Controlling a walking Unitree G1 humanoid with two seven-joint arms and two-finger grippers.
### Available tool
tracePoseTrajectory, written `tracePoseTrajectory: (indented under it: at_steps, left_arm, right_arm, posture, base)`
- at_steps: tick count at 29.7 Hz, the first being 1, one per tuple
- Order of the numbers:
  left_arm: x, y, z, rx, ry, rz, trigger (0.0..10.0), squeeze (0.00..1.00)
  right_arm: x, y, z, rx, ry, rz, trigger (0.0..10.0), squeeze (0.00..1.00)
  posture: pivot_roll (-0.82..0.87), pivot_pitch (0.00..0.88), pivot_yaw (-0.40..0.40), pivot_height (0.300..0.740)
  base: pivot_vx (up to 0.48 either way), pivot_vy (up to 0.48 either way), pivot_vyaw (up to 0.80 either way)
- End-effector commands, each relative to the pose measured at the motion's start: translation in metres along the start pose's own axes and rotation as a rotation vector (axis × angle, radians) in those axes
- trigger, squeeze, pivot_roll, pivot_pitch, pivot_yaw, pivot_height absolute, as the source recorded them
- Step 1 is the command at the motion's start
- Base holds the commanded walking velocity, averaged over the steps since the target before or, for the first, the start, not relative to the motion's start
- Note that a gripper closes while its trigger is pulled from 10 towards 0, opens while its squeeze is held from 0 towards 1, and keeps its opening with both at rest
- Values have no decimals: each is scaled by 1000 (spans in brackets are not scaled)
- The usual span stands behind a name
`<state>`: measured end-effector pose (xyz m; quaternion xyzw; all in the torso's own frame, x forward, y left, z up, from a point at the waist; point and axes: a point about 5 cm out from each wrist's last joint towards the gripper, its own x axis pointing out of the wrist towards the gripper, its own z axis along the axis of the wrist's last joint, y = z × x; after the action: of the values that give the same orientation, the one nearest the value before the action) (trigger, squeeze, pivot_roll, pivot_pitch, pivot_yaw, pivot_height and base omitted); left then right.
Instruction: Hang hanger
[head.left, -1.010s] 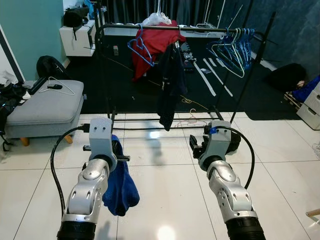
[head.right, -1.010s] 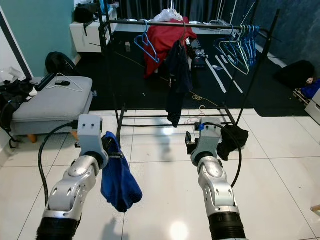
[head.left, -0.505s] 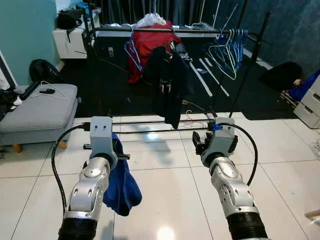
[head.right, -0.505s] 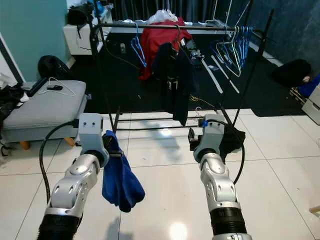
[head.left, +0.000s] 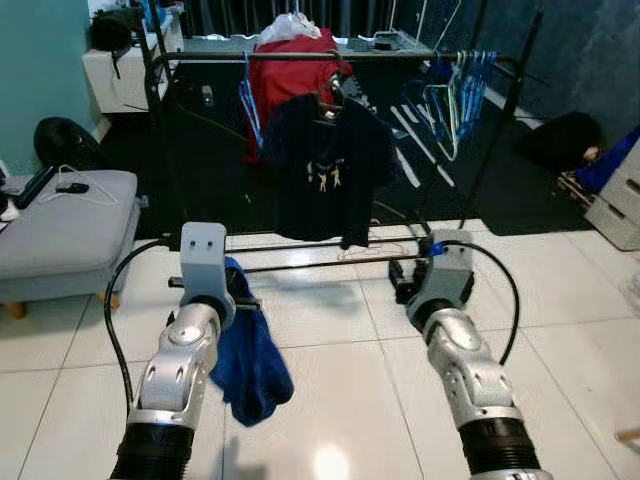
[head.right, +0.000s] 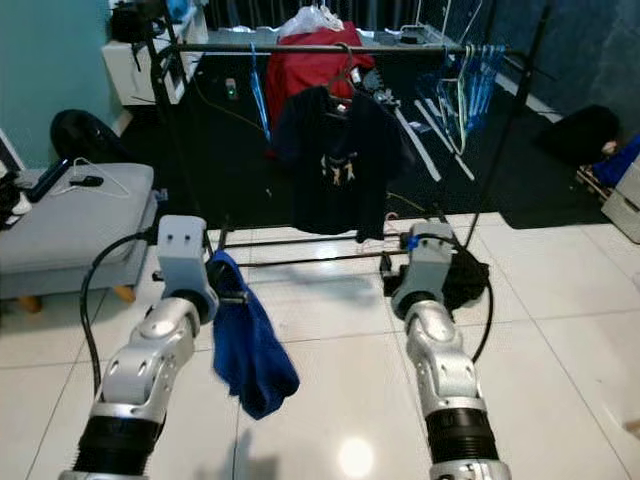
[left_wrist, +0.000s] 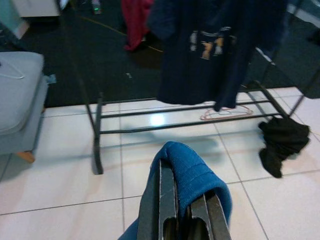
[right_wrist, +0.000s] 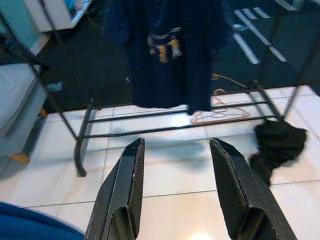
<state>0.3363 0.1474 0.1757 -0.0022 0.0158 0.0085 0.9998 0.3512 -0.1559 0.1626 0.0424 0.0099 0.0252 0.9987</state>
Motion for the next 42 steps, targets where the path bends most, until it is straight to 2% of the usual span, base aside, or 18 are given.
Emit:
tracePoseTrajectory:
  at_steps: [1, 13, 23, 29, 37, 42]
  left_arm:
    - [1, 1, 1, 5, -7, -1, 10000, 0]
    - [1, 4, 1, 5, -16, 3, 10000, 0]
    - [0, 5, 2, 7, -22, 5, 10000, 0]
    - [-1, 0, 5, 3, -27, -9, 10000, 0]
    - [1, 2, 9, 0, -35, -4, 10000, 0]
    - [1, 4, 9, 0, -34, 1, 10000, 0]
  right_arm:
    - [0, 5, -4, 11, 11, 12, 10000, 0]
    - [1, 8, -6, 8, 20, 26, 10000, 0]
    - [0, 4, -6, -20, 0, 7, 10000, 0]
    - [1, 1, 1, -11, -26, -10, 10000, 0]
    - [3, 1, 9, -52, -62, 24, 10000, 0]
    - [4, 4, 10, -40, -66, 30, 10000, 0]
  posture:
    - [-16, 135, -43, 740]
    - [-14, 140, -48, 740]
    - [-13, 151, -46, 740]
    - [-12, 157, -35, 740]
    - [-9, 160, -31, 740]
    - [-11, 152, -28, 740]
  base:
    - [368, 0, 0]
    - [369, 0, 0]
    - [372, 0, 0]
    - [372, 0, 0]
    - [387, 0, 0]
    - [398, 0, 0]
